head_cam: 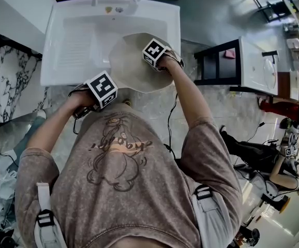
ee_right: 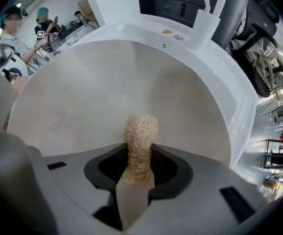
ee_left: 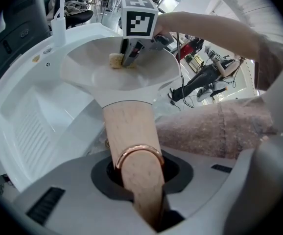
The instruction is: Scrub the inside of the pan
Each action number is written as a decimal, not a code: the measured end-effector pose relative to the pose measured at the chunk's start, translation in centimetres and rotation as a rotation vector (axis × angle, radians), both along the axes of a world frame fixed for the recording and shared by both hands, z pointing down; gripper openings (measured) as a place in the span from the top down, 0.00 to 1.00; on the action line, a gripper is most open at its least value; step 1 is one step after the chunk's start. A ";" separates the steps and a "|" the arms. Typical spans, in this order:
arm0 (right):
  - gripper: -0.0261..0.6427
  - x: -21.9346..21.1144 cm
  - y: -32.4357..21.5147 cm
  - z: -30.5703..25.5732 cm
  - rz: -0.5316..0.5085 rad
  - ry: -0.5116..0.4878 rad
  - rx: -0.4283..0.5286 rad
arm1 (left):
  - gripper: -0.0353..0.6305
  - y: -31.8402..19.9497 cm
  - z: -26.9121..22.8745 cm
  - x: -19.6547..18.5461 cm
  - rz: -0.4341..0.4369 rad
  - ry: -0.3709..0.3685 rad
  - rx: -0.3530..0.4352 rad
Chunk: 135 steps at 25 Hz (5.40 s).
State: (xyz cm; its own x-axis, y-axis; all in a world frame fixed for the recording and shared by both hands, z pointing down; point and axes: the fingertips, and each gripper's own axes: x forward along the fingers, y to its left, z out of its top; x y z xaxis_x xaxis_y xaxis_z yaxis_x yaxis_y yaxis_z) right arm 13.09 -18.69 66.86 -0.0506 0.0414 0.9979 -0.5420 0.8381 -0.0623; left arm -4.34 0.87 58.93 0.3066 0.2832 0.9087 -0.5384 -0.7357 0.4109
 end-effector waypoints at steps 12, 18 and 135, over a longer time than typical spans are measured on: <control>0.74 1.2 2.8 -0.8 -0.075 0.023 -0.035 | 0.80 -0.2 0.0 -0.1 -0.005 -0.006 -0.002; 0.74 1.3 4.1 -1.3 -0.112 0.025 -0.069 | 0.80 -0.2 -0.2 0.0 -0.003 -0.007 0.002; 0.74 -0.8 1.8 -0.9 0.018 -0.068 0.047 | 0.81 1.0 -0.2 0.4 -0.024 0.029 -0.107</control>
State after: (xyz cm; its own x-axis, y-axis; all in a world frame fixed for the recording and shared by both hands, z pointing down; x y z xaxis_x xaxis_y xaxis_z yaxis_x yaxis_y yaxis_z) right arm 12.28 -16.88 66.01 -0.1188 -0.0071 0.9929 -0.5530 0.8310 -0.0602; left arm -3.89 1.85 58.75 0.3406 0.3704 0.8642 -0.5419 -0.6738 0.5024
